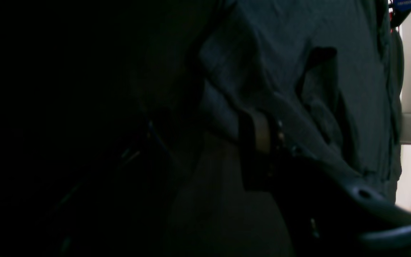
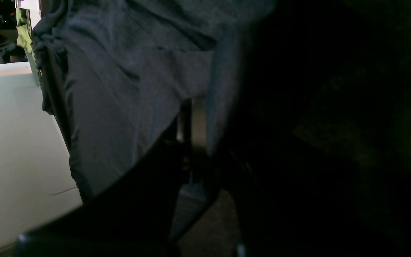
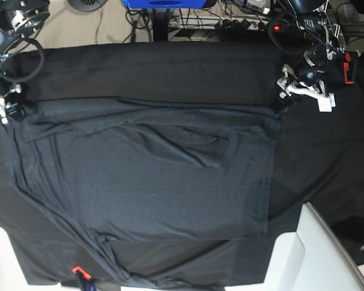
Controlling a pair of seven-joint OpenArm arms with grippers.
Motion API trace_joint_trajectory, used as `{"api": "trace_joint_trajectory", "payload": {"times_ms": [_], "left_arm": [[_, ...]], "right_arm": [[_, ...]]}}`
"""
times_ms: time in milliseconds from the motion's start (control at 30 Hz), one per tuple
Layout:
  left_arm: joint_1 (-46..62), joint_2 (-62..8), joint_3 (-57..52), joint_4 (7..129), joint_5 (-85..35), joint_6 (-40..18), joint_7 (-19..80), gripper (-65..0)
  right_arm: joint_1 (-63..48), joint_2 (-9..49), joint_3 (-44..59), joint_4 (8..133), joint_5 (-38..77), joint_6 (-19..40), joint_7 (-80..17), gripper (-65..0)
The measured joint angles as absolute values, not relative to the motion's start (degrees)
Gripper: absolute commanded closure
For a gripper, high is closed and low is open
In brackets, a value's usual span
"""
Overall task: Fold the T-shirt properly
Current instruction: 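Lift the collar edge with both grippers and pull it taut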
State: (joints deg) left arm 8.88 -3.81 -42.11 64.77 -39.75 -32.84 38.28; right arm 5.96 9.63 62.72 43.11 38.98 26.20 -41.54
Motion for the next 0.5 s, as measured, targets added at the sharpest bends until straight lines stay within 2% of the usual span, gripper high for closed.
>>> {"api": "trace_joint_trajectory", "payload": {"times_ms": [500], "left_arm": [[6.44, -3.36, -42.15, 63.70, -39.13, -32.42, 38.96, -29.6]], "right_arm": [[5.96, 9.65, 62.72, 43.11, 38.98, 26.20, -41.56, -0.3]]}}
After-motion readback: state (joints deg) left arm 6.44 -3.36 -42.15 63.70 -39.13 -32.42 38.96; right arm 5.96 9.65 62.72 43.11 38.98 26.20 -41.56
